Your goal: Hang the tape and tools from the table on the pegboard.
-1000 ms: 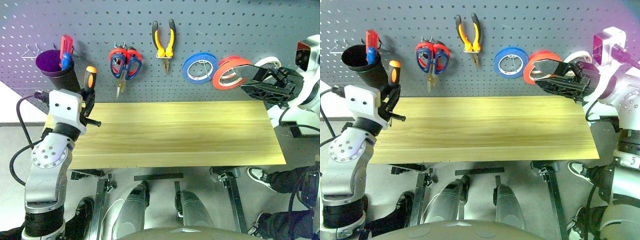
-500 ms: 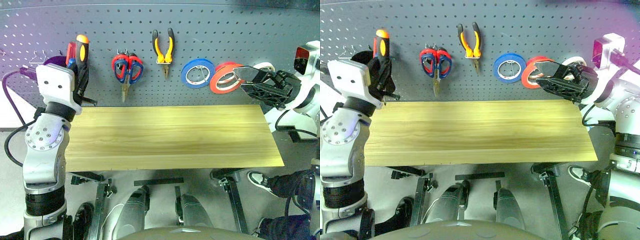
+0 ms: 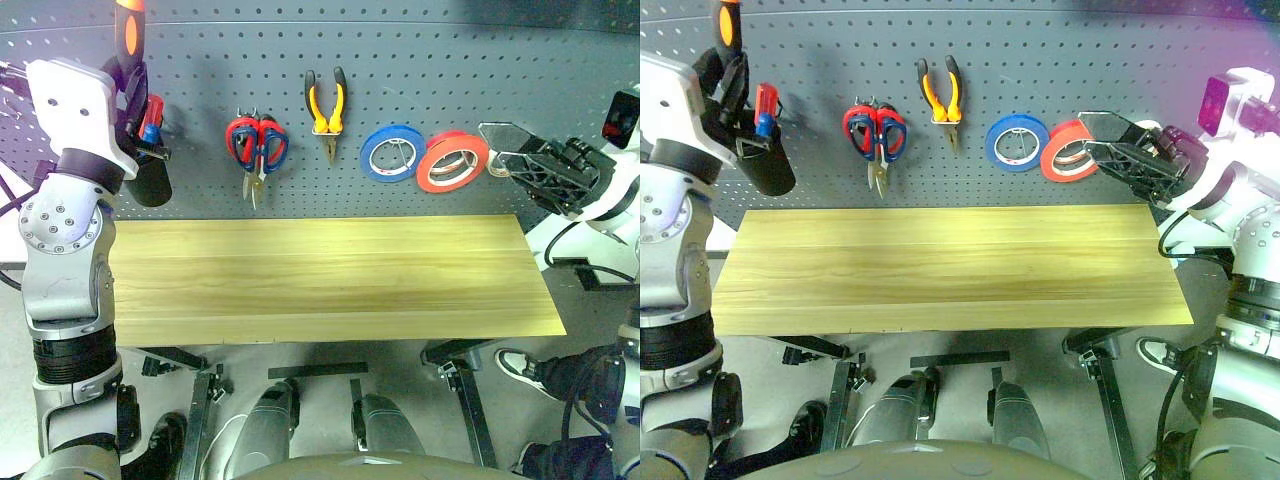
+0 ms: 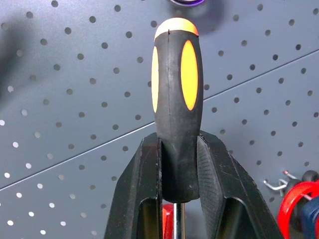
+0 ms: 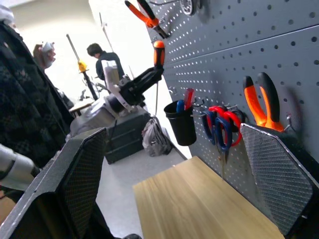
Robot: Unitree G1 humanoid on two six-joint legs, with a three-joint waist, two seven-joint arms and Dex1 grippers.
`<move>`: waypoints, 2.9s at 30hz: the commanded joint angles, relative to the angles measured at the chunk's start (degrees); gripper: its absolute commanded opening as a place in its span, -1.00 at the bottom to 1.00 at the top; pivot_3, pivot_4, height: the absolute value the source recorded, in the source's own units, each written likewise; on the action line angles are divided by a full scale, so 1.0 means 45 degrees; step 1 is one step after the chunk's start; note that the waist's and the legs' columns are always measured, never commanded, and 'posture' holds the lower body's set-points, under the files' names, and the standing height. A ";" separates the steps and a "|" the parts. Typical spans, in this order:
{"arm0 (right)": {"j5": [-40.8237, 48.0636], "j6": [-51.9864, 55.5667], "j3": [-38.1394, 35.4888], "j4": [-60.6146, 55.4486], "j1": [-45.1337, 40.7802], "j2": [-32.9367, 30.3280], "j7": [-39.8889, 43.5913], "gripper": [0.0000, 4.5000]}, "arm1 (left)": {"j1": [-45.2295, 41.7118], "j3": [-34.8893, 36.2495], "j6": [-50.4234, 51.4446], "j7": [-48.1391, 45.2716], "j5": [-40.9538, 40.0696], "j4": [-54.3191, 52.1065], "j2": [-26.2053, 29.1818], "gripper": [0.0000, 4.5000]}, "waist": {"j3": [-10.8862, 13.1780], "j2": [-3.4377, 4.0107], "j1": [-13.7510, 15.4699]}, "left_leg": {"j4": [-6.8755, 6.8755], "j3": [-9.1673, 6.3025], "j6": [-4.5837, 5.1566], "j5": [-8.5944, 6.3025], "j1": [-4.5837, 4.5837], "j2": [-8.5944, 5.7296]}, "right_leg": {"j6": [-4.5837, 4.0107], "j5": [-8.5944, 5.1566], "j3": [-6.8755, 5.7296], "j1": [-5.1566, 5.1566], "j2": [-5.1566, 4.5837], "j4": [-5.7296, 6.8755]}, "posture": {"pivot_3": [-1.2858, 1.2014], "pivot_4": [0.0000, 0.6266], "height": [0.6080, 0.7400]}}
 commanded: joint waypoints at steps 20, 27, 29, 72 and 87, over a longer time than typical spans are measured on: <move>0.1380 0.0273 0.0130 -0.2358 0.0220 0.0277 -0.1014 1.00 | -0.2103 0.0617 -0.2285 -0.0268 0.0315 0.3129 0.1747 -0.74 | -0.0018 -0.0012 -0.0017 | 0.0021 0.0007 0.0053 -0.0030 0.0016 0.0001 | 0.0000 0.0000 0.0010 -0.0015 -0.0002 0.0072 | 0.01 -0.54 1.00; 0.1473 0.0384 0.0214 -0.2638 0.0365 0.0196 -0.1087 1.00 | -0.2632 0.0207 -0.3351 -0.0510 0.0412 0.4530 0.1613 -0.74 | -0.0019 -0.0013 -0.0040 | 0.0026 0.0026 0.0060 -0.0035 0.0045 0.0001 | 0.0000 0.0000 0.0025 -0.0011 -0.0005 0.0110 | -0.01 -0.53 1.00; 0.1502 0.0401 0.0242 -0.2844 0.0440 0.0213 -0.1140 1.00 | -0.2567 0.0138 -0.3677 -0.0456 0.0494 0.4875 0.1522 -0.74 | -0.0019 -0.0013 -0.0056 | 0.0026 0.0030 0.0061 -0.0035 0.0049 0.0001 | 0.0000 0.0000 0.0030 -0.0011 -0.0006 0.0113 | -0.01 -0.53 1.00; 0.1463 0.0691 0.0228 -0.2930 0.0621 -0.0533 -0.1440 1.00 | -0.0579 -0.0061 -0.7274 -0.0495 0.0577 0.8386 0.0570 -0.74 | -0.0018 -0.0013 -0.0402 | 0.0022 0.0053 0.0102 -0.0060 0.0078 0.0002 | 0.0000 0.0000 0.0065 0.0004 -0.0016 0.0122 | -0.03 -0.37 1.00; 0.1036 0.0569 0.0319 -0.2479 0.0455 -0.0537 -0.1095 1.00 | -0.0040 0.0982 -0.6357 -0.0084 0.0047 0.7513 0.1040 -0.74 | -0.0015 -0.0011 -0.0392 | -0.0002 0.0088 0.0122 -0.0073 0.0173 0.0010 | -0.0001 -0.0002 0.0098 0.0082 -0.0019 0.0111 | -0.01 -0.36 1.00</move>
